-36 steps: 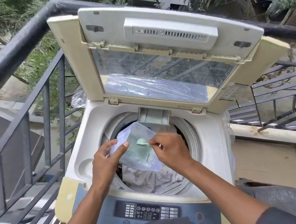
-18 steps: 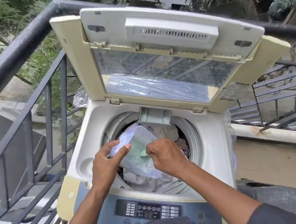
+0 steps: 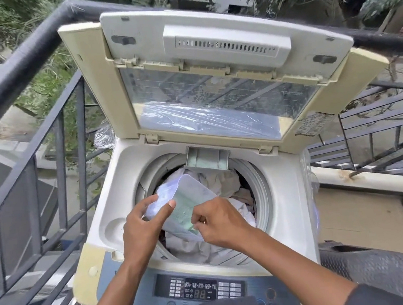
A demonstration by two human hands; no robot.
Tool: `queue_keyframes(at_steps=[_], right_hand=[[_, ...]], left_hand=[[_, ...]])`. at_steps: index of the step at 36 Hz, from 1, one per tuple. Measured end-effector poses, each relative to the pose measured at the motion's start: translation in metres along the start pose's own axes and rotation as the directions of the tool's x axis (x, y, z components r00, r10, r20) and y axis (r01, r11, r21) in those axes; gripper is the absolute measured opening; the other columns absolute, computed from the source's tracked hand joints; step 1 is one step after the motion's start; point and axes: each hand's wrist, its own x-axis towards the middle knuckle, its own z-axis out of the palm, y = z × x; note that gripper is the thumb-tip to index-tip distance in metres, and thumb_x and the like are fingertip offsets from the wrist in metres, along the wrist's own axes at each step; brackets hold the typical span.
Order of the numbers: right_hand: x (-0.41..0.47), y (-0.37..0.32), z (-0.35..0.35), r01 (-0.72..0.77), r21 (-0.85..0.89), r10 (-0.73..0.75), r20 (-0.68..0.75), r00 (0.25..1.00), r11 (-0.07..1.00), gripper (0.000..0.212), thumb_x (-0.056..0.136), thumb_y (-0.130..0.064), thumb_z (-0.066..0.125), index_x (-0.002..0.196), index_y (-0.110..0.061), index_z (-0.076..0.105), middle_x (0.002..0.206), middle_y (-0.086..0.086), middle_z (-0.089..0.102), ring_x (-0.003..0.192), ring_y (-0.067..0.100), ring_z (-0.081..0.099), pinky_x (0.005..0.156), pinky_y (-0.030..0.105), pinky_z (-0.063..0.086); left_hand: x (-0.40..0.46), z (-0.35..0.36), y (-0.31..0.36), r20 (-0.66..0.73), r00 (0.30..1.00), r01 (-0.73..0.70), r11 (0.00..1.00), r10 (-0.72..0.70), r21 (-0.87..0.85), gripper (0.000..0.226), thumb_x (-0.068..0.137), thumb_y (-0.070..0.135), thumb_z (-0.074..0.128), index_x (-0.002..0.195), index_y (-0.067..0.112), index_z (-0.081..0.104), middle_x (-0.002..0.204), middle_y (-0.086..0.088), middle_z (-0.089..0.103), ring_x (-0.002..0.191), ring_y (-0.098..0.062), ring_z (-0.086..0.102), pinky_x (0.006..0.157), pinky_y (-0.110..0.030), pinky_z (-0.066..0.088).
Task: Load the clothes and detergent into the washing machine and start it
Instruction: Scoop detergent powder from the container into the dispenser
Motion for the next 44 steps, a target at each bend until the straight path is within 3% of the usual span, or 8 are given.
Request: queue_keyframes(at_steps=[7, 11, 17, 21, 25, 33, 39, 44], right_hand=[[0.001, 0.012, -0.009, -0.246, 0.337, 0.314, -0.166, 0.935, 0.909, 0.006, 0.084, -0.016, 0.083, 0.082, -0.020, 0.080, 0.072, -0.009, 0.073, 0.068, 0.002, 0.069, 0.064, 0.015, 0.054], [0.003, 0.023, -0.021, -0.297, 0.554, 0.457, -0.174, 0.872, 0.778, 0.009, 0.083, -0.013, 0.085, 0.082, -0.020, 0.080, 0.072, -0.001, 0.076, 0.067, 0.011, 0.073, 0.071, 0.030, 0.063], [0.006, 0.039, -0.039, -0.238, 0.768, 0.562, -0.186, 0.806, 0.595, 0.009, 0.082, -0.004, 0.084, 0.085, -0.011, 0.079, 0.070, 0.005, 0.077, 0.057, 0.011, 0.069, 0.052, 0.024, 0.048], [0.010, 0.040, -0.053, -0.149, 0.855, 0.588, -0.206, 0.783, 0.498, 0.008, 0.085, 0.001, 0.080, 0.092, -0.002, 0.077, 0.067, 0.005, 0.074, 0.052, 0.012, 0.066, 0.052, 0.024, 0.051], [0.021, 0.043, -0.062, -0.070, 0.882, 0.615, -0.266, 0.742, 0.466, 0.006, 0.086, 0.001, 0.080, 0.091, -0.002, 0.078, 0.072, 0.010, 0.075, 0.060, 0.017, 0.064, 0.058, 0.028, 0.055], [0.040, 0.050, -0.070, -0.027, 0.851, 0.644, -0.375, 0.666, 0.524, 0.007, 0.087, -0.001, 0.079, 0.086, -0.009, 0.079, 0.077, 0.010, 0.078, 0.066, 0.019, 0.071, 0.069, 0.033, 0.063], [0.055, 0.055, -0.064, -0.100, 0.674, 0.563, -0.516, 0.646, 0.732, 0.007, 0.086, -0.014, 0.082, 0.085, -0.021, 0.081, 0.071, -0.003, 0.077, 0.066, 0.019, 0.076, 0.073, 0.042, 0.066], [0.059, 0.053, -0.063, -0.088, 0.520, 0.435, -0.596, 0.675, 0.850, 0.005, 0.086, -0.016, 0.082, 0.091, -0.018, 0.084, 0.078, -0.009, 0.077, 0.072, 0.006, 0.073, 0.076, 0.038, 0.064]], left_hand=[[0.016, -0.003, -0.017, -0.007, 0.995, 0.094, 0.984, -0.096, -0.150, 0.073, 0.058, 0.084, 0.086, 0.117, 0.042, 0.075, 0.122, 0.007, 0.078, 0.125, -0.016, 0.069, 0.108, -0.058, 0.053], [0.022, -0.001, -0.019, -0.007, 0.993, 0.118, 0.977, -0.121, -0.179, 0.073, 0.059, 0.083, 0.087, 0.116, 0.039, 0.076, 0.124, 0.006, 0.077, 0.126, -0.018, 0.068, 0.109, -0.058, 0.053], [0.028, 0.006, -0.017, -0.030, 0.990, 0.127, 0.973, -0.135, -0.194, 0.074, 0.058, 0.084, 0.085, 0.115, 0.036, 0.075, 0.125, 0.006, 0.077, 0.127, -0.017, 0.067, 0.106, -0.058, 0.056], [0.032, 0.008, -0.016, -0.047, 0.989, 0.130, 0.970, -0.142, -0.206, 0.079, 0.057, 0.086, 0.084, 0.116, 0.035, 0.076, 0.124, 0.007, 0.076, 0.124, -0.014, 0.068, 0.103, -0.055, 0.057], [0.036, 0.009, -0.015, -0.058, 0.987, 0.131, 0.965, -0.148, -0.227, 0.083, 0.056, 0.086, 0.084, 0.118, 0.031, 0.076, 0.124, 0.012, 0.076, 0.126, -0.011, 0.066, 0.106, -0.055, 0.056], [0.037, 0.009, -0.018, -0.073, 0.985, 0.138, 0.966, -0.157, -0.221, 0.084, 0.056, 0.087, 0.084, 0.118, 0.031, 0.075, 0.124, 0.009, 0.076, 0.126, -0.014, 0.067, 0.106, -0.054, 0.056], [0.038, 0.007, -0.021, -0.065, 0.986, 0.138, 0.965, -0.156, -0.222, 0.080, 0.057, 0.086, 0.085, 0.117, 0.034, 0.075, 0.124, 0.009, 0.077, 0.125, -0.014, 0.067, 0.104, -0.054, 0.057], [0.037, 0.006, -0.022, -0.059, 0.986, 0.141, 0.963, -0.159, -0.227, 0.078, 0.058, 0.085, 0.086, 0.117, 0.035, 0.075, 0.125, 0.009, 0.076, 0.127, -0.013, 0.067, 0.107, -0.054, 0.055]])
